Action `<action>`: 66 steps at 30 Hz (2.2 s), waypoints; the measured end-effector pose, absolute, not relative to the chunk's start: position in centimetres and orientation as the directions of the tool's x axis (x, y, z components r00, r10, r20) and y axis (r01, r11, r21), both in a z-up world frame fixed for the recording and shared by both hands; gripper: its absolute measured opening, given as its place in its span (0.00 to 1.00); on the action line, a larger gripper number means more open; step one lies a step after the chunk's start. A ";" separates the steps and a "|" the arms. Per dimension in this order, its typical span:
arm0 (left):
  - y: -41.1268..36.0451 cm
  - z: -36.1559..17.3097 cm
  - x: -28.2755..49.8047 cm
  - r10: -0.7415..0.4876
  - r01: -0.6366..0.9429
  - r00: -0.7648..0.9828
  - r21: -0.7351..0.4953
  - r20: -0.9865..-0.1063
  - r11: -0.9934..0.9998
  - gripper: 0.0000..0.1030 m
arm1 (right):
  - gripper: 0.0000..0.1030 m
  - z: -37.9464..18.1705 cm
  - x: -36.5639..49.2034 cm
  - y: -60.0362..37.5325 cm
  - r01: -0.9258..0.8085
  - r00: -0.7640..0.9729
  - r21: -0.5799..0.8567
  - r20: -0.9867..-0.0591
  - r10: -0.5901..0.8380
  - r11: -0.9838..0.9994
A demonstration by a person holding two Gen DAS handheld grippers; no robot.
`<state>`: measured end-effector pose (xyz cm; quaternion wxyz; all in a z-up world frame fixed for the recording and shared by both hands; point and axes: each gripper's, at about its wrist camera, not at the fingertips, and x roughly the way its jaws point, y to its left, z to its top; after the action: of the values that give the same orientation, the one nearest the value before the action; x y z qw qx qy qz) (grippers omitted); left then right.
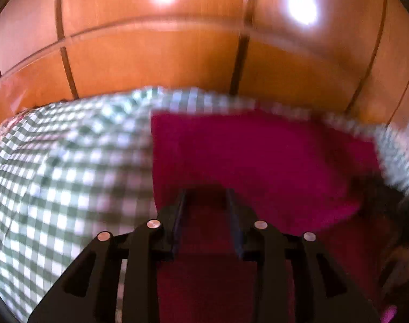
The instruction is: Fold small clothes
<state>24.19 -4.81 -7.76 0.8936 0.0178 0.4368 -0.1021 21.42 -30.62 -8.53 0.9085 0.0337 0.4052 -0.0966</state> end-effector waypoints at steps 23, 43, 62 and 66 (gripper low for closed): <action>-1.3 -3.2 13.7 -0.135 0.129 0.681 -0.063 -0.720 0.990 0.52 | 0.92 -6.4 17.6 -29.1 0.170 0.651 0.031 -0.754 -0.089 0.985; 2.1 -7.0 6.9 -0.158 0.156 0.603 -0.079 -0.782 0.985 0.54 | 0.92 -8.1 3.9 -33.6 0.254 0.534 0.045 -0.839 -0.101 0.966; 5.1 -8.7 -1.3 -0.443 0.396 0.374 -0.291 -0.815 0.871 0.12 | 0.29 -7.6 -9.2 -32.3 0.154 0.435 0.263 -0.884 0.173 0.952; 5.5 -7.2 -0.8 -0.531 0.415 0.368 -0.377 -0.763 0.828 0.09 | 0.11 -6.5 -8.3 -31.9 0.124 0.464 0.304 -0.859 0.216 0.944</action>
<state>-0.78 5.53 -7.15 0.8249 -0.0603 0.4834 -0.2868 -8.26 -31.87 -6.52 0.8397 0.1643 0.5169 0.0273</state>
